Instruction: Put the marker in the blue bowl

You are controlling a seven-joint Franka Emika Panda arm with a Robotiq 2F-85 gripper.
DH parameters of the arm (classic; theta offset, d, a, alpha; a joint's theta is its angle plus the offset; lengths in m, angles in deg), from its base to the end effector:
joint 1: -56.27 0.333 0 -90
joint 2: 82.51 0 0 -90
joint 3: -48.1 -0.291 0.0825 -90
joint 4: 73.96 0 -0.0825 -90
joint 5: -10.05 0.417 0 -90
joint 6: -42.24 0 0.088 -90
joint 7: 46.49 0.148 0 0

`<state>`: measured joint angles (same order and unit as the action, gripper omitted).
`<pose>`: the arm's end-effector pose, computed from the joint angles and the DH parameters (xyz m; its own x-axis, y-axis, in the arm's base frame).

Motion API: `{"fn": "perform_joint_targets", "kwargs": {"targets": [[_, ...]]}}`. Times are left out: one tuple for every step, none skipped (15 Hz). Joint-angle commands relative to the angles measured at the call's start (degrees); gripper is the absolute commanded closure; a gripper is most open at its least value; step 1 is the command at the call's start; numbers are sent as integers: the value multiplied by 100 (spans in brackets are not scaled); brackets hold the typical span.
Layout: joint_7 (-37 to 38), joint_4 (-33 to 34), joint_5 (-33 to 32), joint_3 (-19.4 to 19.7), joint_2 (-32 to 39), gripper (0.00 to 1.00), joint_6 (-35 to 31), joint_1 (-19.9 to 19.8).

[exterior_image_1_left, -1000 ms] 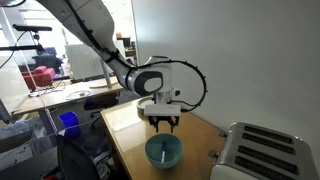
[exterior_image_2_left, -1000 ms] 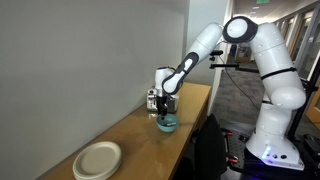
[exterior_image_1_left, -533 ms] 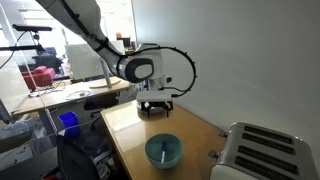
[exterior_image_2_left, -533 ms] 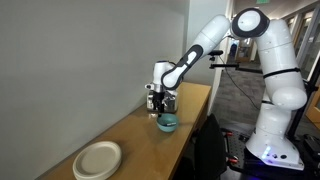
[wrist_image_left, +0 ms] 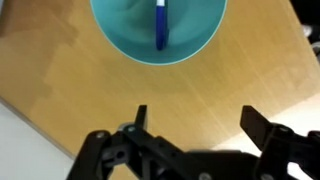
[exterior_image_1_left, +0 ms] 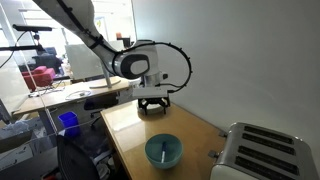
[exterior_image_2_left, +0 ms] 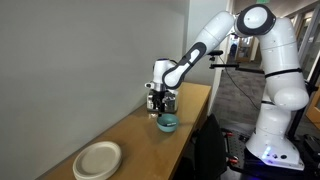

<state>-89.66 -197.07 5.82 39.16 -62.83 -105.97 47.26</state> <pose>0.5959 0.0027 0.1605 0.6917 0.7179 0.0780 0.7152 -0.6960 0.0630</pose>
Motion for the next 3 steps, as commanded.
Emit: {"fn": "perform_joint_targets", "kwargs": {"targets": [[184, -172, -120, 153, -194, 0, 54, 149], [193, -196, -148, 166, -206, 0, -6, 163], [177, -302, -146, 164, -265, 0, -95, 164]]}}
